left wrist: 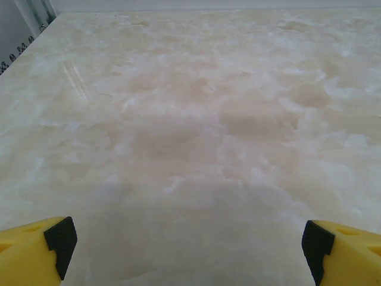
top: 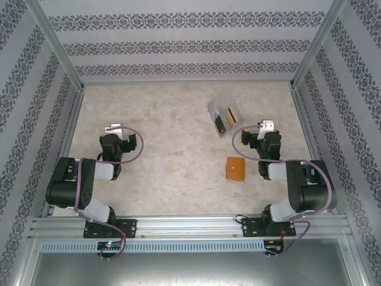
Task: Take the credit cards out of the card holder
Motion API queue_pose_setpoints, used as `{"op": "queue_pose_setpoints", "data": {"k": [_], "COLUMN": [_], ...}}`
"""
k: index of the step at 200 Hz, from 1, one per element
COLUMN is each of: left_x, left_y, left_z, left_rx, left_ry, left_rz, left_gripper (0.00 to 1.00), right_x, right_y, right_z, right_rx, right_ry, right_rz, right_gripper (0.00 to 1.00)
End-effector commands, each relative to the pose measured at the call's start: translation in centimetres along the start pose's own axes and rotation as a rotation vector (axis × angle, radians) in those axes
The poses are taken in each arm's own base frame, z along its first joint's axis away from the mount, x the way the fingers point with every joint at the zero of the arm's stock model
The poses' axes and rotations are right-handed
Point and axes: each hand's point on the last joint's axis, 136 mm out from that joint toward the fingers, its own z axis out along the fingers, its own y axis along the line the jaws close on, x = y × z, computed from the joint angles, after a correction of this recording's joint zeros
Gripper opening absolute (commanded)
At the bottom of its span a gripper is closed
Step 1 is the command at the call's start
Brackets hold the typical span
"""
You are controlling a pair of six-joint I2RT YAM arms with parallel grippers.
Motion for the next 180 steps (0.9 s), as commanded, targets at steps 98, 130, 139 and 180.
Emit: {"op": "queue_pose_setpoints", "data": {"k": [98,130,139,180], "left_x": [-1.0,-1.0,-1.0,-1.9], "left_y": [-0.5,-0.5,-0.5,0.6], "left_z": [0.3,0.3,0.3,-0.2], "left_rx": [0.022,0.022,0.022,-0.038], "left_ry": [-0.031,-0.031,-0.032,-0.017], "left_rz": [0.004,0.005,0.004,-0.016], "left_gripper": [0.99,0.99,0.99,0.99], "right_x": [-0.9,-0.9,-0.9,-1.8], "right_y": [0.3,0.3,0.3,0.3], "right_z": [0.3,0.4,0.4,-0.2], "right_rx": [-0.018,-0.018,-0.017,-0.012], "right_ry": [-0.019,-0.019,-0.018,-0.036], "right_rz": [0.005,0.005,0.004,0.006], "right_gripper": [0.98,0.98,0.98,0.98]}}
